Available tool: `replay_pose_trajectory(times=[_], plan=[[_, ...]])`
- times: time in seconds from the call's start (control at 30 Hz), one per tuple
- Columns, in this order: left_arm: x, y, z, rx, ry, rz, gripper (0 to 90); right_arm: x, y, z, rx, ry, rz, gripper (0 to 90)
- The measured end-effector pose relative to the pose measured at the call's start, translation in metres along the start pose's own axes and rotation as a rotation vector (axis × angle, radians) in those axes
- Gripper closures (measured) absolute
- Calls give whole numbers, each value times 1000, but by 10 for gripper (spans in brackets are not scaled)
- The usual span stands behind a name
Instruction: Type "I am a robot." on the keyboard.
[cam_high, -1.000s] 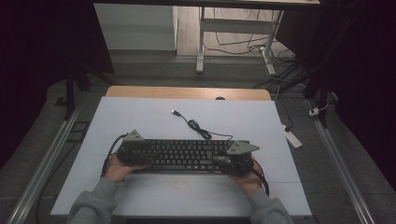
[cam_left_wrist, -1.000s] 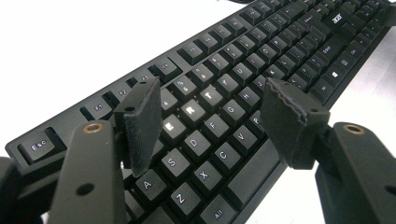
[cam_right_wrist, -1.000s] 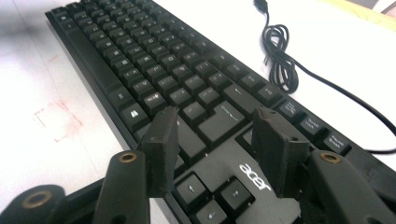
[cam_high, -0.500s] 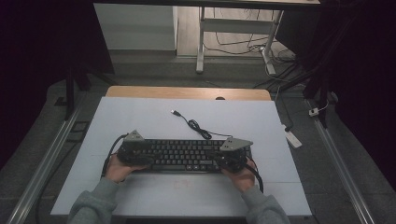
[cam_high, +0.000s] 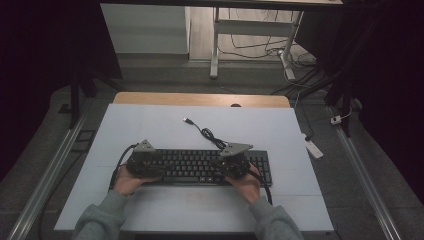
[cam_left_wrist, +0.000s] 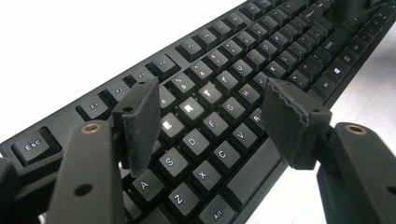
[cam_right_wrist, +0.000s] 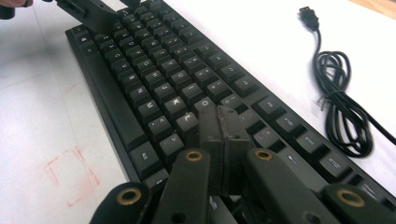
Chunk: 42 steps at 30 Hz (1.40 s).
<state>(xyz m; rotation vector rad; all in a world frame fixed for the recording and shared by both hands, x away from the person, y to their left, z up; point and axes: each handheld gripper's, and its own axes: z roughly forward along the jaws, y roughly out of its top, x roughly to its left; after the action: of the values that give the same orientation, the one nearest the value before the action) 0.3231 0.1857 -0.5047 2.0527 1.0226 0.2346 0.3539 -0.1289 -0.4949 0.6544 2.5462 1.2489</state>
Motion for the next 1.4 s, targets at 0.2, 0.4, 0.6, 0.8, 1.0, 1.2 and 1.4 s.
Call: replay_pose_trajectory(times=[0.2,0.4,0.6,0.8,1.0,1.2,1.4], plan=[[0,0,0,1,1,0,373,3,9,15,11,12,-9,897],[0,-1,0,4,2,1,372,5,12,28,34,8,-14,895],[0,0,1,6,3,6,372,5,16,39,51,5,-15,890],[0,0,1,5,3,7,372,5,18,48,74,0,-22,886],[-1,0,1,6,5,11,372,5,19,53,86,-14,-28,881],[0,0,0,4,5,14,372,3,19,55,90,-21,-24,881],[-1,0,0,5,5,13,372,3,18,57,88,-18,-24,893]])
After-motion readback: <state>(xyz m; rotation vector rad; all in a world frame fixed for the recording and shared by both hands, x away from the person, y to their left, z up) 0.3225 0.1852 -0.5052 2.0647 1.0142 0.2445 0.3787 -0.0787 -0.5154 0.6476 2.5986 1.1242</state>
